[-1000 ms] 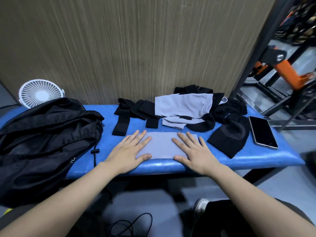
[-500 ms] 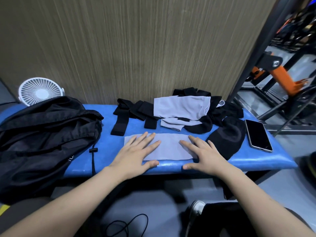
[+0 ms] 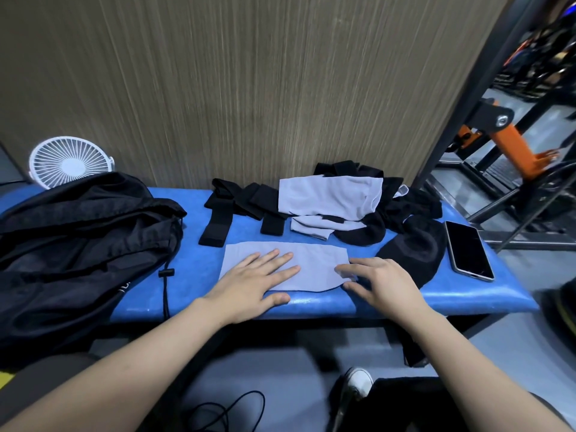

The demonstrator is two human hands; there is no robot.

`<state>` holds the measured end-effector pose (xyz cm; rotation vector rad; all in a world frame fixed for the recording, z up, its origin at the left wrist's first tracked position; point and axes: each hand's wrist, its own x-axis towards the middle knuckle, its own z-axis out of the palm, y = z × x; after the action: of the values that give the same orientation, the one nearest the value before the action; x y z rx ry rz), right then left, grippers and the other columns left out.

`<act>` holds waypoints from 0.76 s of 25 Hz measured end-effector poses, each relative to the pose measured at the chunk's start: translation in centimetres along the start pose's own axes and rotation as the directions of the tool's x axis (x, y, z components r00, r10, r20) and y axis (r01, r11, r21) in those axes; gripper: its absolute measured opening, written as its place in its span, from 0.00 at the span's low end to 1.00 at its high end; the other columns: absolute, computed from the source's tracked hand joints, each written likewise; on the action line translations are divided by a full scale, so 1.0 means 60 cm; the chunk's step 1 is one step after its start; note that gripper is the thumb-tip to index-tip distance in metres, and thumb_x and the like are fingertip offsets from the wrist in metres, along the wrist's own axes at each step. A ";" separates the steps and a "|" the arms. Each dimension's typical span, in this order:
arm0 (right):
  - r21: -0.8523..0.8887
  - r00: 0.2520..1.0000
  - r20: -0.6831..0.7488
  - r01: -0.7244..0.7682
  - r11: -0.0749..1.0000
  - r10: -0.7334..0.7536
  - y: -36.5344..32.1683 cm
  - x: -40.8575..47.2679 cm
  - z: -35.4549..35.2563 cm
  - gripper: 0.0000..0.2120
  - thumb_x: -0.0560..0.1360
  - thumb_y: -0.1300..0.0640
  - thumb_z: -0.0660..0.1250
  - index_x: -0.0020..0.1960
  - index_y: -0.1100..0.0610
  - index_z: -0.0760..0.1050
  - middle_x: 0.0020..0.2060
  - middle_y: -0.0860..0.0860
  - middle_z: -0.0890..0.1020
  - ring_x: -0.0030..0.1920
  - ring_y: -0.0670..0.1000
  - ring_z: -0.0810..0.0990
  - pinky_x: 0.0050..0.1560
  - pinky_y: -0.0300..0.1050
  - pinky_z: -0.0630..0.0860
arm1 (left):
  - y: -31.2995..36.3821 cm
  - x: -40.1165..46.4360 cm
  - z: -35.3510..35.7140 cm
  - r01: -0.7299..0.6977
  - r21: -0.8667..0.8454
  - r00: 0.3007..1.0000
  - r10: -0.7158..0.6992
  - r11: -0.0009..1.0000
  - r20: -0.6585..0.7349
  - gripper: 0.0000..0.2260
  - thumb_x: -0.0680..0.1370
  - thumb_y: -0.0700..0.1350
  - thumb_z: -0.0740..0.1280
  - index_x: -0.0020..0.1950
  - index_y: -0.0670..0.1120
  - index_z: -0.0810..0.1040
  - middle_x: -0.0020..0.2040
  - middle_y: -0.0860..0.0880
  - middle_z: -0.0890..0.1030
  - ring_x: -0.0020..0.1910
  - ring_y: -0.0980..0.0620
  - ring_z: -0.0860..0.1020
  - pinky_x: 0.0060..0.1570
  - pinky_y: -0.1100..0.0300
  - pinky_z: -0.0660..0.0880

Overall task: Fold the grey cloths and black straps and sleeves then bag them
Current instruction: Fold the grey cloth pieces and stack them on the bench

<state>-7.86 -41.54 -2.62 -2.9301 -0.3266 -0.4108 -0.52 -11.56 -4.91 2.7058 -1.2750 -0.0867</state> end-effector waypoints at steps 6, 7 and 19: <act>-0.031 0.982 -0.135 -0.139 0.990 0.134 -0.010 0.002 0.002 0.14 0.68 0.60 0.77 0.49 0.44 0.85 0.35 0.46 0.81 0.35 0.54 0.81 0.33 0.46 0.76 | 0.001 -0.003 -0.001 0.065 -0.096 0.990 -0.076 0.993 -0.122 0.26 0.81 0.65 0.51 0.79 0.61 0.59 0.81 0.60 0.54 0.80 0.59 0.49 0.77 0.60 0.40; 0.045 0.963 -0.138 -0.227 0.973 0.231 -0.017 0.003 -0.003 0.13 0.71 0.59 0.75 0.50 0.43 0.85 0.33 0.46 0.82 0.36 0.54 0.81 0.35 0.47 0.77 | 0.000 -0.005 -0.002 0.093 -0.104 0.981 -0.109 0.990 -0.160 0.27 0.81 0.65 0.50 0.78 0.60 0.63 0.80 0.59 0.57 0.80 0.57 0.52 0.77 0.60 0.42; 0.464 0.940 -0.157 -0.202 0.863 0.304 -0.058 0.014 -0.029 0.12 0.75 0.63 0.66 0.51 0.46 0.78 0.42 0.36 0.83 0.46 0.47 0.84 0.51 0.43 0.78 | -0.008 -0.024 -0.003 0.185 -0.236 0.963 -0.224 0.954 -0.149 0.24 0.81 0.63 0.56 0.77 0.59 0.66 0.79 0.61 0.58 0.79 0.59 0.51 0.77 0.58 0.51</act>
<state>-8.31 -38.38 -0.25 -2.4056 0.0072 -0.5414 -1.08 -10.12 -4.81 2.5784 -0.8774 -0.0125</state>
